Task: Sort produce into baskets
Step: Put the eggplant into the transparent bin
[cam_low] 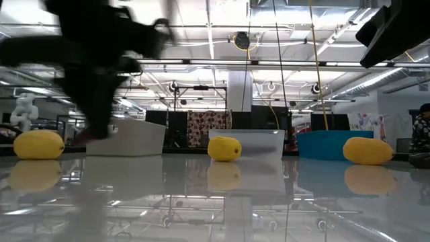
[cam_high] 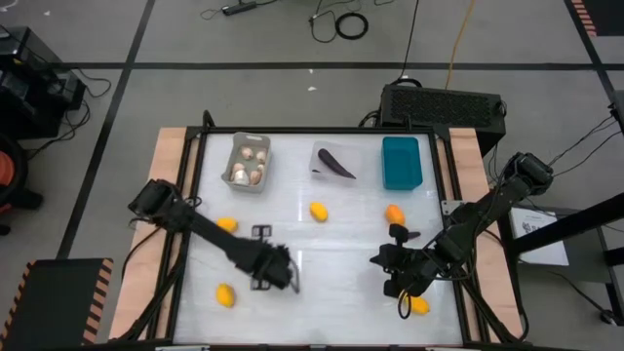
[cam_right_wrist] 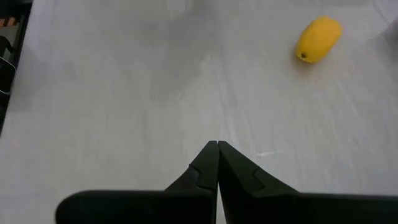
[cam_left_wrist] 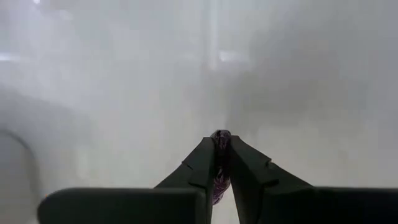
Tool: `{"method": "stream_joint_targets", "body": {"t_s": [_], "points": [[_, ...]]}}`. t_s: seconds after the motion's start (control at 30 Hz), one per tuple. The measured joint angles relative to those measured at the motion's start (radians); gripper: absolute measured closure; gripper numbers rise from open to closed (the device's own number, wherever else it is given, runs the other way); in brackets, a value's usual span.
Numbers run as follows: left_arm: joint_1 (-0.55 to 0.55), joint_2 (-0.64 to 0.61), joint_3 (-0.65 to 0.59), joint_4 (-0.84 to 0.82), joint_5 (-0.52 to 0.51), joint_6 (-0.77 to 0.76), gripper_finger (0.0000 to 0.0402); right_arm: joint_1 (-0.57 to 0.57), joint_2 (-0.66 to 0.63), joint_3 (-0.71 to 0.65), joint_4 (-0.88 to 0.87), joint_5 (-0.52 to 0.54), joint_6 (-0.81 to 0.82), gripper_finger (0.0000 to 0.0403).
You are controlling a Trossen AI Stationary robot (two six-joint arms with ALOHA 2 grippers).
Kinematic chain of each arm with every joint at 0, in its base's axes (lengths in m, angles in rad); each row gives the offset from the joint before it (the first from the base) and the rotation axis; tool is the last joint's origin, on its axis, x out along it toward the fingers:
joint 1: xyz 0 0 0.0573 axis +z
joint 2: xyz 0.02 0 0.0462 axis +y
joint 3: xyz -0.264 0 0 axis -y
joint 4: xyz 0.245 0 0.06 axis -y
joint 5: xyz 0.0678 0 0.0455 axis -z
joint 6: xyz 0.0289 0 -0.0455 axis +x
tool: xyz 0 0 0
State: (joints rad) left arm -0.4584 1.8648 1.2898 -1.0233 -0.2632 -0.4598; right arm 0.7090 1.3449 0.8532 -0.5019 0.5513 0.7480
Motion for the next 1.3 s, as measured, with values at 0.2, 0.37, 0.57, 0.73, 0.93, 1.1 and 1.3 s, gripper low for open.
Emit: {"method": "stream_joint_targets", "body": {"t_s": [0.2, 0.37, 0.57, 0.73, 0.93, 1.1, 1.3], "points": [[0.144, 0.0, 0.023, 0.271, -0.072, 0.197, 0.0358, 0.0, 0.0, 0.0, -0.055, -0.002, 0.0, 0.0403], [0.249, 0.0, 0.023, 0.543, -0.071, 0.356, 0.0358, 0.0, 0.0, 0.0, -0.097, -0.003, 0.0, 0.0403], [0.382, -0.001, 0.023, 0.775, -0.088, 0.468, 0.0358, -0.003, 0.0, 0.0, -0.128, 0.003, -0.021, 0.0403], [0.508, 0.0, 0.023, 0.887, -0.09, 0.522, 0.0358, -0.015, 0.0, 0.0, -0.13, 0.046, -0.089, 0.0403], [0.659, 0.008, 0.024, 0.942, -0.072, 0.518, 0.0358, -0.04, 0.0, 0.0, -0.14, 0.056, -0.177, 0.0403], [0.724, 0.008, 0.024, 0.951, -0.018, 0.518, 0.0355, -0.062, 0.0, 0.0, -0.198, 0.065, -0.191, 0.0403], [0.74, 0.017, 0.024, 1.01, 0.057, 0.509, 0.0303, -0.08, 0.0, 0.0, -0.284, 0.137, -0.107, 0.0403]]}}
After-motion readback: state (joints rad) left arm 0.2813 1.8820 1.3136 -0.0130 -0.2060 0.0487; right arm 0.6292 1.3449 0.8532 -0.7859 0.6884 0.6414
